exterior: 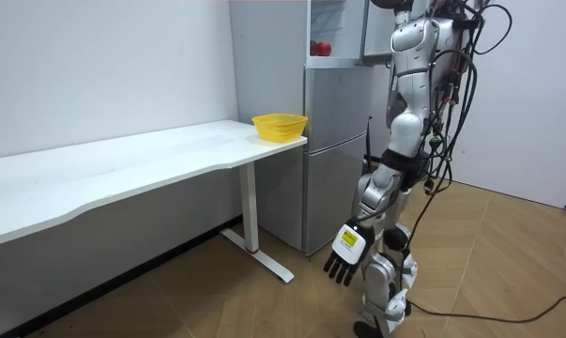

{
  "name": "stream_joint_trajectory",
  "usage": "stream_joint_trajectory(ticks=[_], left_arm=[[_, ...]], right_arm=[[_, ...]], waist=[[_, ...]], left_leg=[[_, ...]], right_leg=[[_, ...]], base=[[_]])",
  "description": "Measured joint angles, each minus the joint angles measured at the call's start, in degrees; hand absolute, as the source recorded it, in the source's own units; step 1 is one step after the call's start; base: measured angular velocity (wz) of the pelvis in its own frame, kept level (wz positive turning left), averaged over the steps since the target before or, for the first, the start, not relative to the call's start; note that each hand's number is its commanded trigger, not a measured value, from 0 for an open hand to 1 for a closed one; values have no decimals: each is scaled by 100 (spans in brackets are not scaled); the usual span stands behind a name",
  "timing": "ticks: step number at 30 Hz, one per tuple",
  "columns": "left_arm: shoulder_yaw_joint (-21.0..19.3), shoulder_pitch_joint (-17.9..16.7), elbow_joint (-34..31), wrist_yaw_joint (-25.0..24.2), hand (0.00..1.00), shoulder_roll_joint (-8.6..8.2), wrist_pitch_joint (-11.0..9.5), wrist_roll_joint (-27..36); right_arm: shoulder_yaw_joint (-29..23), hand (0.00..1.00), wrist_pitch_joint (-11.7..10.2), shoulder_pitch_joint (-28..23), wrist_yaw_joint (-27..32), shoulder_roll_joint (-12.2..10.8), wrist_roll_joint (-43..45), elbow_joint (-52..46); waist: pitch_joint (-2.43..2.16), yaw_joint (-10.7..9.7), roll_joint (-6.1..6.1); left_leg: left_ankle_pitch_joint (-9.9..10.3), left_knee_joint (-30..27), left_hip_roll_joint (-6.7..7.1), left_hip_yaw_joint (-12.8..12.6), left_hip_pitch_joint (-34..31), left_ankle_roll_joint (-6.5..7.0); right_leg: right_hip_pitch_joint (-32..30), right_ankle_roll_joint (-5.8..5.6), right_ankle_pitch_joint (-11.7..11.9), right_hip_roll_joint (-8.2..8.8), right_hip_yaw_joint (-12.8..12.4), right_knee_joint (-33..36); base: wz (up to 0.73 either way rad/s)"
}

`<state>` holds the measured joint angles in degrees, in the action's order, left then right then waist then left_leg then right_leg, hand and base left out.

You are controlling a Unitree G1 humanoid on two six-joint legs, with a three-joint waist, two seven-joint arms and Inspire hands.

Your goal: Retrieve from the upper fridge

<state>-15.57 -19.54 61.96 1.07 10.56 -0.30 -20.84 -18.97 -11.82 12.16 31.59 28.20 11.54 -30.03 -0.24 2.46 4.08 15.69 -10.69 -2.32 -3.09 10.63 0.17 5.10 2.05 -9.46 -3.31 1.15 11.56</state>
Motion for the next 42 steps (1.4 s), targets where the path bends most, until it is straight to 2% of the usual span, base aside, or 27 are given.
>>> stream_joint_trajectory(ticks=[5, 10, 12, 17, 19, 21, 24, 29, 32, 36, 42], left_arm=[[-3, 171, 0, -57, 0, -25, 1, -5], [0, 348, -5, -173, 0, 34, 44, -15], [0, 389, -5, -188, 0, 62, 48, -28], [-2, 423, -9, -287, 0, 131, 131, -68], [-5, 420, -9, -280, 0, 149, 167, -70], [3, 427, -12, -280, 0, 155, 170, -70], [0, 440, -31, -286, 0, 186, 190, -70], [1, 475, -159, -314, 0, 208, 242, -86], [2, 475, -270, -424, 0, 313, 239, -136], [2, 471, -374, -455, 0, 461, 241, -133], [1, 421, -485, -456, 0, 469, 314, -138]], right_arm=[[52, 0, 29, 37, -323, 6, 26, 94], [606, 0, 199, 416, -491, 10, 35, 689], [743, 0, 270, 623, -606, 11, 30, 899], [917, 0, 445, 1247, -675, 94, -295, 1569], [1011, 0, 448, 1430, -678, 221, -447, 1972], [1162, 0, 495, 1559, -698, 322, -487, 2313], [1259, 0, 639, 1604, -873, 351, -513, 2606], [1337, 0, 690, 1626, -1056, 408, -619, 2781], [1362, 0, 694, 1850, -1085, 577, -965, 3122], [1551, 0, 695, 1883, -1108, 872, -1316, 3248], [1574, 0, 865, 1994, -1177, 907, -1582, 3674]], waist=[[14, 215, -20], [89, 416, 57], [96, 464, 93], [51, 622, 169], [34, 710, 190], [39, 711, 182], [40, 727, 181], [43, 728, 175], [37, 726, 185], [31, 719, 193], [-4, 710, 247]], left_leg=[[0, 5, 1, 15, 1, 0], [0, 13, 2, 78, -44, 0], [0, -2, 7, 106, -106, 0], [-2, -19, 7, 195, -141, -1], [-2, -26, 3, 230, -130, -1], [-2, -24, 2, 293, -109, -1], [-2, -17, -3, 340, -114, -1], [-2, -17, 1, 342, -159, -1], [-3, -18, -1, 341, -205, -1], [-3, -21, -4, 344, -198, -2], [-3, -50, 4, 338, -194, -2]], right_leg=[[0, 0, -1, 8, 48, 7], [-22, 3, -4, 9, 56, 13], [-46, 3, -3, 14, 92, -4], [-33, 5, -2, 27, 225, -68], [1, 5, -1, 28, 258, -85], [53, 4, 0, 37, 334, -98], [67, 4, 0, 41, 375, -105], [14, 4, -1, 49, 414, -99], [-44, 4, -1, 45, 418, -99], [-35, 4, -1, 43, 413, -98], [-15, 4, 0, 54, 419, -90]], base=[[3], [3], [11], [10], [7], [18], [11], [0], [-1], [0], [0]])
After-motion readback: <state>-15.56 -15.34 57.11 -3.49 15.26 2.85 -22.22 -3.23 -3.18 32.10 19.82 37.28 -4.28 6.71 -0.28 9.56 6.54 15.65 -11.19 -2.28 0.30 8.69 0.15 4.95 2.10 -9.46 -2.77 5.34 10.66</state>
